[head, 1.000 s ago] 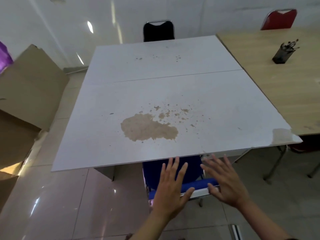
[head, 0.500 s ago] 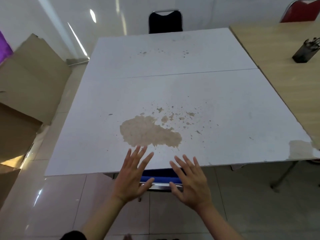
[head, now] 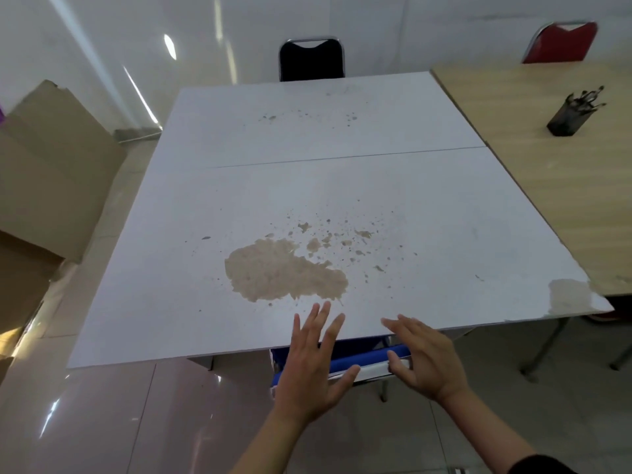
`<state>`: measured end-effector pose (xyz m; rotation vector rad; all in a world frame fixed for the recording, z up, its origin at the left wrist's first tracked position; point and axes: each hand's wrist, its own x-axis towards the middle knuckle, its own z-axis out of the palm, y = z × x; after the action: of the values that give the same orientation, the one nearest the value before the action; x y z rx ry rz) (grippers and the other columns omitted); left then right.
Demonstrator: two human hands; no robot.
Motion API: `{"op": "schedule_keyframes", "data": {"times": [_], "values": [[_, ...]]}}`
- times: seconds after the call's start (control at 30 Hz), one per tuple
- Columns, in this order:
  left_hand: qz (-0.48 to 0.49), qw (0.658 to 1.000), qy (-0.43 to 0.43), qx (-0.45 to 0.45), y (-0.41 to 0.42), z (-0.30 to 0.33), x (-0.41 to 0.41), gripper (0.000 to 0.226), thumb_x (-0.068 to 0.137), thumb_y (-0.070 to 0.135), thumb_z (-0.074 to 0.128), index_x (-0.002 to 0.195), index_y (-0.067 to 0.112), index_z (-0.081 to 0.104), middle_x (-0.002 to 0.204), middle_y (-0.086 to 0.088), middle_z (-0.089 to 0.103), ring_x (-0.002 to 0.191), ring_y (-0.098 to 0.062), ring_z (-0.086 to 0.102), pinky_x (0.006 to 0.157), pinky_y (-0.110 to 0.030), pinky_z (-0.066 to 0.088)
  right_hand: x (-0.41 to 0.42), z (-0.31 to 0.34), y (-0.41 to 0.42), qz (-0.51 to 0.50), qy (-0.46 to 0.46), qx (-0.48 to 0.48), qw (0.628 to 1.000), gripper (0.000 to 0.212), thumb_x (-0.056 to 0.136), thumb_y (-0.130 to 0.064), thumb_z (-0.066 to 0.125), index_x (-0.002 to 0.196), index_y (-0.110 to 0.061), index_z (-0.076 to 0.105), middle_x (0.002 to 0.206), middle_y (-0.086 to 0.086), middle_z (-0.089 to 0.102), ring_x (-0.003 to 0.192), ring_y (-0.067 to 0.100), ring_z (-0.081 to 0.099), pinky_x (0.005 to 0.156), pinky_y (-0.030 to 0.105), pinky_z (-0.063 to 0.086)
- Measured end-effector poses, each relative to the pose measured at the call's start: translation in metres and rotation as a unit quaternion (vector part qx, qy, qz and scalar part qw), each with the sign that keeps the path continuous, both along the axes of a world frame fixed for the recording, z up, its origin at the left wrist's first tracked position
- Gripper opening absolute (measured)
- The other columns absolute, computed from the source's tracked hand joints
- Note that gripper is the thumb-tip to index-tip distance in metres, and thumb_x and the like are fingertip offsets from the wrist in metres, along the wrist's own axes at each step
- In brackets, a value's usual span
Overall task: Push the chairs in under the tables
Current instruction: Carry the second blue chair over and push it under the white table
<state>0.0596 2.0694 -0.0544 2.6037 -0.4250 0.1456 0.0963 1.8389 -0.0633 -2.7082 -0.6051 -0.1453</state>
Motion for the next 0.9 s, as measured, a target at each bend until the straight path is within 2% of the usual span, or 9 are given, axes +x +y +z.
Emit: {"op": "schedule_keyframes", "data": {"times": [0.07, 0.2, 0.4, 0.53, 0.67, 0.77, 0.9], "values": [[0.004, 1.0, 0.001, 0.006, 0.012, -0.002, 0.001, 0.071, 0.091, 0.06, 0.045, 0.148, 0.025, 0.022, 0.16, 0.001, 0.012, 0.148, -0.018, 0.005, 0.119, -0.043, -0.001, -0.005, 0.002, 0.013, -0.013, 0.009, 0.018, 1.0, 0.047, 0.082, -0.045, 0.047, 0.117, -0.016, 0.062, 0.096, -0.004, 0.068, 0.084, 0.013, 0.064, 0.067, 0.027, 0.055], [0.024, 0.999, 0.003, 0.035, 0.053, -0.003, 0.012, 0.064, 0.091, 0.06, 0.038, 0.145, 0.028, 0.028, 0.157, 0.001, 0.021, 0.147, -0.013, 0.007, 0.12, -0.041, 0.001, -0.01, 0.001, 0.048, -0.01, 0.001, 0.043, 0.999, 0.043, 0.083, -0.046, 0.048, 0.111, -0.018, 0.066, 0.088, -0.009, 0.07, 0.07, 0.006, 0.063, 0.06, 0.018, 0.048], [0.031, 0.997, 0.011, 0.065, 0.061, -0.004, 0.014, 0.061, 0.09, 0.057, 0.04, 0.142, 0.025, 0.036, 0.154, 0.0, 0.03, 0.145, -0.013, 0.012, 0.12, -0.038, 0.002, -0.008, -0.004, 0.054, 0.015, -0.044, 0.037, 0.998, 0.04, 0.085, -0.047, 0.046, 0.104, -0.018, 0.067, 0.076, -0.007, 0.069, 0.061, 0.008, 0.061, 0.053, 0.018, 0.046], [0.045, 0.996, 0.019, 0.079, 0.059, -0.002, 0.012, 0.064, 0.09, 0.064, 0.03, 0.142, 0.026, 0.036, 0.154, 0.0, 0.03, 0.145, -0.016, 0.015, 0.12, -0.035, -0.001, -0.007, -0.008, 0.053, 0.014, -0.044, 0.038, 0.998, 0.041, 0.086, -0.049, 0.044, 0.103, -0.02, 0.066, 0.074, -0.007, 0.069, 0.057, 0.008, 0.06, 0.051, 0.02, 0.048], [0.038, 0.992, 0.059, 0.104, 0.058, -0.003, 0.014, 0.071, 0.087, 0.071, 0.021, 0.147, 0.032, 0.022, 0.159, 0.005, 0.011, 0.146, -0.011, -0.003, 0.118, -0.031, -0.011, -0.008, -0.009, 0.053, 0.002, -0.036, 0.035, 0.999, 0.041, 0.086, -0.051, 0.043, 0.101, -0.021, 0.066, 0.073, -0.008, 0.07, 0.055, 0.008, 0.06, 0.049, 0.022, 0.049], [0.027, 0.989, 0.099, 0.107, 0.059, -0.006, 0.017, 0.074, 0.087, 0.072, 0.022, 0.15, 0.035, 0.01, 0.16, 0.007, -0.006, 0.144, -0.009, -0.017, 0.115, -0.03, -0.013, -0.008, -0.01, 0.053, -0.004, -0.04, 0.031, 0.999, 0.04, 0.085, -0.051, 0.042, 0.099, -0.022, 0.066, 0.072, -0.008, 0.07, 0.055, 0.008, 0.06, 0.05, 0.022, 0.048], [0.019, 0.984, 0.145, 0.099, 0.06, -0.007, 0.018, 0.075, 0.087, 0.073, 0.024, 0.15, 0.036, 0.004, 0.159, 0.008, -0.014, 0.143, -0.009, -0.021, 0.114, -0.029, -0.013, -0.008, -0.01, 0.055, -0.012, -0.044, 0.032, 0.998, 0.037, 0.083, -0.05, 0.044, 0.094, -0.022, 0.065, 0.068, -0.008, 0.068, 0.052, 0.009, 0.059, 0.048, 0.023, 0.047]]}}
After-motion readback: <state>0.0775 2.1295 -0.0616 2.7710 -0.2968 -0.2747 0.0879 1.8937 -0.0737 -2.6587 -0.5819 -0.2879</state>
